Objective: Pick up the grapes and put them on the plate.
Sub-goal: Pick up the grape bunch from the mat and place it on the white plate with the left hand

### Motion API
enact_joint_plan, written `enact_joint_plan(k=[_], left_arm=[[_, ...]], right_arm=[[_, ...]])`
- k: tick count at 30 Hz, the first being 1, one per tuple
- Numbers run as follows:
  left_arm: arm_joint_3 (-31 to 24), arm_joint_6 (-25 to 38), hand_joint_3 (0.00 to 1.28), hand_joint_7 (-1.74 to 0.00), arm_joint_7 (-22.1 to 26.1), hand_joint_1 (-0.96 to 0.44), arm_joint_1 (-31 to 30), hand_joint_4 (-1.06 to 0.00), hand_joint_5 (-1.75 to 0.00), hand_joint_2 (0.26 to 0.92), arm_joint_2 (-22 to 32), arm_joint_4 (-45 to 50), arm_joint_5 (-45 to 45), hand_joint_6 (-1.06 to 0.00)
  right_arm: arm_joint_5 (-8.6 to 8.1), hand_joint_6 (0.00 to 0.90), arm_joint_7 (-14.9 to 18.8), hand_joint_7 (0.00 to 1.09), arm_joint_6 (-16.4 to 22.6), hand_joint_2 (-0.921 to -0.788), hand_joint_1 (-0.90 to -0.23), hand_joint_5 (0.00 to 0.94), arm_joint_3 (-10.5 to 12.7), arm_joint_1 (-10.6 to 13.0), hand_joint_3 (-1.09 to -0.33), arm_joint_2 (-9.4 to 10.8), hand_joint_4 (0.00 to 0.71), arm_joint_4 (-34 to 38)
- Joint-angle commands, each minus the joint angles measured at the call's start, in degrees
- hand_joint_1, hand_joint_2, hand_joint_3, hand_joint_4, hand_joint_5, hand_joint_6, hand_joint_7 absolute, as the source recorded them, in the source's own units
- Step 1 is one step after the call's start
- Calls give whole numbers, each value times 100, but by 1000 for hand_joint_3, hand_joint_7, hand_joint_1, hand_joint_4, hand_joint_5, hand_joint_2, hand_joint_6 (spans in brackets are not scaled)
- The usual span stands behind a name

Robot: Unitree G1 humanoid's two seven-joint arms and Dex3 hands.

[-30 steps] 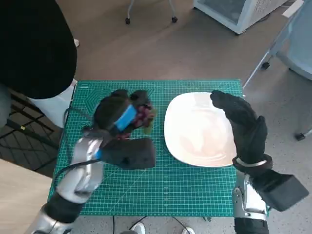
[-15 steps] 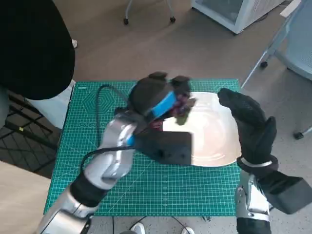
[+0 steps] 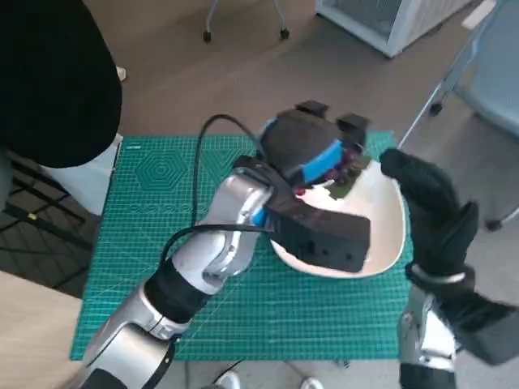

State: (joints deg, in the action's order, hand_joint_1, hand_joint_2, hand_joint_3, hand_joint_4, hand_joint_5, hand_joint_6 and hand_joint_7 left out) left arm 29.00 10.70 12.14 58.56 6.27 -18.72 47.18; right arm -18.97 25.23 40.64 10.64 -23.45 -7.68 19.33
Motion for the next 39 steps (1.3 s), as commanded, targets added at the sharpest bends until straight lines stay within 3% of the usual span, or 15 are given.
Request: enact_joint_plan(k=[1,9,13,24,36,37,39], left_arm=[[55,-205,234,-1357,-109,3,292,-474,-1377,918,-123,-235,-37,-472],[41,-487,270,-1390,-125,2,422,-527,-1391,921,-237,-622,-147,-342],[27,-556,261,-1379,-160,2,470,-484,-1396,921,-306,-820,-182,-399],[23,-586,249,-1337,-249,2,555,-543,-1395,921,-424,-1319,-282,-375],[-64,-485,253,-1382,-130,2,695,-445,-1412,921,-754,-2363,-633,-443],[-75,-478,270,-1302,-113,36,715,-457,-1411,907,-783,-2446,-681,-438],[-104,-470,363,-961,-65,155,760,-500,-1416,841,-849,-2640,-793,-448]], right_arm=[[53,80,-119,331,50,-921,-647,2,62,183,-725,24,337,29],[164,92,-321,314,146,-921,-647,2,94,320,-721,59,338,-86],[221,96,-411,306,171,-921,-647,2,93,359,-719,52,339,-112],[262,107,-516,282,265,-921,-654,1,129,384,-718,-24,337,-39],[250,117,-562,259,251,-921,-660,1,148,341,-716,-10,337,6],[244,117,-557,258,250,-921,-660,1,146,339,-716,-8,338,11],[228,118,-540,254,251,-921,-661,1,142,335,-716,-3,338,26]])
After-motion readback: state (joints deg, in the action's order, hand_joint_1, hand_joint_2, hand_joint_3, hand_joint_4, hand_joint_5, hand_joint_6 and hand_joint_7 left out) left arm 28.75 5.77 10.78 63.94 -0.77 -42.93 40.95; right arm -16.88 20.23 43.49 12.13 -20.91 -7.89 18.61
